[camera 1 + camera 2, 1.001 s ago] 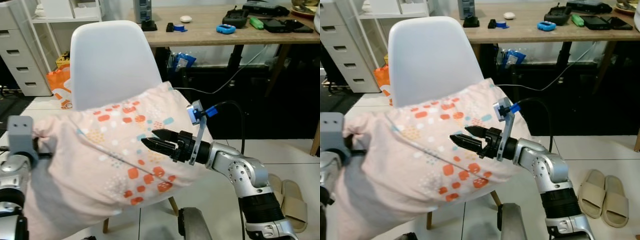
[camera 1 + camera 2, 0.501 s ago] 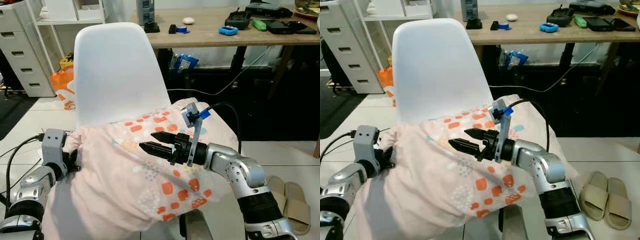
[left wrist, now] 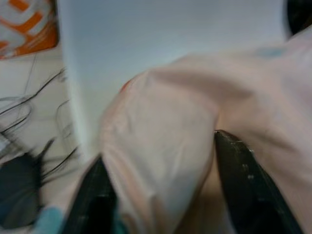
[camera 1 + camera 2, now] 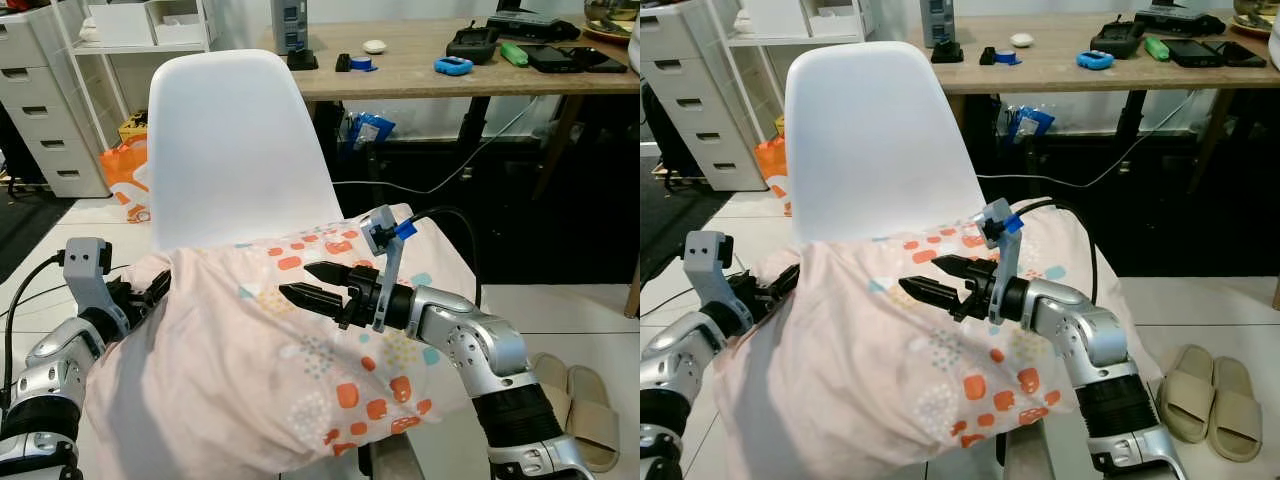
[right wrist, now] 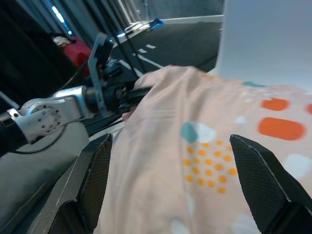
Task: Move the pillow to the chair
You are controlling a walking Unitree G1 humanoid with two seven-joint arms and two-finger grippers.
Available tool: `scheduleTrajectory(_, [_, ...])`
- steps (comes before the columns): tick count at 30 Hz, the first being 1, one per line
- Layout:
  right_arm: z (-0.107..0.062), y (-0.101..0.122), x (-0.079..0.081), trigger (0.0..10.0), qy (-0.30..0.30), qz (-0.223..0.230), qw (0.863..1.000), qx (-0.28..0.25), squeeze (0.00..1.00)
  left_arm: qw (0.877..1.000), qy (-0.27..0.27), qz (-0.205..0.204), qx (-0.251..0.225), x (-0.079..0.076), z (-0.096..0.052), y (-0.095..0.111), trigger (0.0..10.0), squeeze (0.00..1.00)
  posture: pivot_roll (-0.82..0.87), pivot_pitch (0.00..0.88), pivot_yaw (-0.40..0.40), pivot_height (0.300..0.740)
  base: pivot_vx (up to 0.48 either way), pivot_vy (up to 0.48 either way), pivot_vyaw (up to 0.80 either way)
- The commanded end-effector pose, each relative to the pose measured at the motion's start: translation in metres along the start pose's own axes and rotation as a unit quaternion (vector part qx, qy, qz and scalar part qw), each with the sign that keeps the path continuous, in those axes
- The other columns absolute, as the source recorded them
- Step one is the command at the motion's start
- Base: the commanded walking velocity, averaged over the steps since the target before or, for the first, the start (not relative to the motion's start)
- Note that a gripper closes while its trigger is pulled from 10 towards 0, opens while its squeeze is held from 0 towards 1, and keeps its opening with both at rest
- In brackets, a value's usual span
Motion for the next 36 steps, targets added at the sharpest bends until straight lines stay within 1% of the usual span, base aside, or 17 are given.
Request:
scheduleTrajectory(1, [0.002, -0.001, -0.003, 10.0, -0.009, -0.004, 1.0, 0.004, 0.0, 0.997, -0.034, 0.033, 0.062, -0.007, -0.009, -0.026, 0.0, 0.0, -0.16, 0.056, 0.04, 0.476, 0.0, 0.0, 0.0])
scheduleTrajectory(8, [0.001, 0.001, -0.006, 10.0, -0.019, -0.005, 1.0, -0.002, 0.0, 0.992, -0.045, 0.076, 0.091, -0.011, -0.015, -0.035, 0.0, 0.0, -0.16, 0.059, 0.043, 0.476, 0.0, 0.0, 0.0])
scheduleTrajectory(12, [0.001, 0.001, -0.007, 10.0, -0.022, -0.004, 1.0, -0.004, 0.0, 0.996, -0.055, 0.061, 0.03, -0.018, -0.005, -0.007, 0.0, 0.0, -0.16, 0.059, 0.042, 0.476, 0.0, 0.0, 0.0])
scheduleTrajectory(13, [0.001, 0.001, -0.007, 10.0, -0.022, -0.004, 1.0, -0.004, 0.0, 0.996, -0.055, 0.061, 0.03, -0.018, -0.005, -0.007, 0.0, 0.0, -0.16, 0.059, 0.042, 0.476, 0.0, 0.0, 0.0])
scheduleTrajectory(16, [0.001, 0.002, -0.01, 10.0, -0.027, -0.003, 1.0, -0.007, 0.0, 0.987, -0.133, 0.029, -0.089, -0.055, 0.006, 0.049, 0.0, 0.0, -0.15, 0.059, 0.041, 0.476, 0.0, 0.0, 0.0])
scheduleTrajectory(17, [0.001, 0.002, -0.011, 10.0, -0.028, -0.003, 1.0, -0.008, 0.0, 0.982, -0.153, 0.024, -0.113, -0.064, 0.006, 0.06, 0.0, 0.0, -0.15, 0.059, 0.041, 0.476, 0.0, 0.0, 0.0])
scheduleTrajectory(18, [0.001, 0.002, -0.011, 10.0, -0.028, -0.003, 1.0, -0.008, 0.0, 0.982, -0.153, 0.024, -0.113, -0.064, 0.006, 0.06, 0.0, 0.0, -0.15, 0.059, 0.041, 0.476, 0.0, 0.0, 0.0])
scheduleTrajectory(19, [0.002, 0.004, -0.011, 10.0, -0.029, -0.003, 1.0, -0.01, 0.0, 0.975, -0.173, 0.019, -0.142, -0.077, 0.009, 0.077, 0.0, 0.0, -0.15, 0.057, 0.039, 0.476, 0.0, 0.0, 0.0])
scheduleTrajectory(20, [0.002, 0.004, -0.011, 10.0, -0.029, -0.003, 1.0, -0.01, 0.0, 0.975, -0.173, 0.019, -0.142, -0.077, 0.009, 0.077, 0.0, 0.0, -0.15, 0.057, 0.039, 0.476, 0.0, 0.0, 0.0])
scheduleTrajectory(22, [0.003, 0.006, -0.012, 10.0, -0.031, -0.001, 0.999, -0.017, 0.0, 0.962, -0.195, 0.009, -0.189, -0.1, 0.022, 0.11, 0.0, 0.0, -0.15, 0.055, 0.039, 0.476, 0.0, 0.0, 0.0])
scheduleTrajectory(24, [0.003, 0.006, -0.012, 10.0, -0.031, -0.001, 0.999, -0.017, 0.0, 0.962, -0.195, 0.009, -0.189, -0.1, 0.022, 0.11, 0.0, 0.0, -0.15, 0.055, 0.039, 0.476, 0.0, 0.0, 0.0])
scheduleTrajectory(25, [0.005, 0.007, -0.012, 10.0, -0.033, 0.0, 0.999, -0.022, 0.0, 0.961, -0.18, -0.012, -0.208, -0.107, 0.04, 0.132, 0.0, 0.0, -0.15, 0.056, 0.043, 0.476, 0.0, 0.0, 0.0])
scheduleTrajectory(29, [0.006, 0.007, -0.012, 10.0, -0.035, 0.001, 0.999, -0.026, 0.0, 0.966, -0.158, -0.012, -0.204, -0.11, 0.056, 0.143, 0.0, 0.0, -0.16, 0.054, 0.046, 0.476, 0.0, 0.0, 0.0])
scheduleTrajectory(31, [0.006, 0.008, -0.013, 10.0, -0.041, 0.004, 0.999, -0.035, 0.0, 0.966, -0.145, -0.013, -0.215, -0.116, 0.068, 0.167, 0.0, 0.0, -0.16, 0.055, 0.052, 0.476, 0.0, 0.0, 0.0])
scheduleTrajectory(33, [0.006, 0.009, -0.014, 10.0, -0.044, 0.005, 0.998, -0.038, 0.0, 0.965, -0.142, -0.012, -0.221, -0.119, 0.072, 0.178, 0.0, 0.0, -0.16, 0.053, 0.054, 0.476, 0.0, 0.0, 0.0])
scheduleTrajectory(34, [0.007, 0.009, -0.015, 10.0, -0.051, 0.007, 0.998, -0.042, 0.0, 0.963, -0.132, -0.009, -0.234, -0.121, 0.076, 0.199, 0.0, 0.0, -0.17, 0.055, 0.058, 0.476, 0.0, 0.0, 0.0])
scheduleTrajectory(36, [0.007, 0.009, -0.015, 10.0, -0.051, 0.007, 0.998, -0.042, 0.0, 0.963, -0.132, -0.009, -0.234, -0.121, 0.076, 0.199, 0.0, 0.0, -0.17, 0.055, 0.058, 0.476, 0.0, 0.0, 0.0])
Point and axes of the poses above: a point about 5 cm out from each wrist's last joint towards the gripper, its own z axis pointing out of the wrist towards the gripper, its own y axis along the axis of the wrist's last joint, x = y × z, the point moved 3 cm from there along z, pointing out of the wrist towards the gripper, and after that the axes turned 9 degrees about z, right-handed, at the moved point
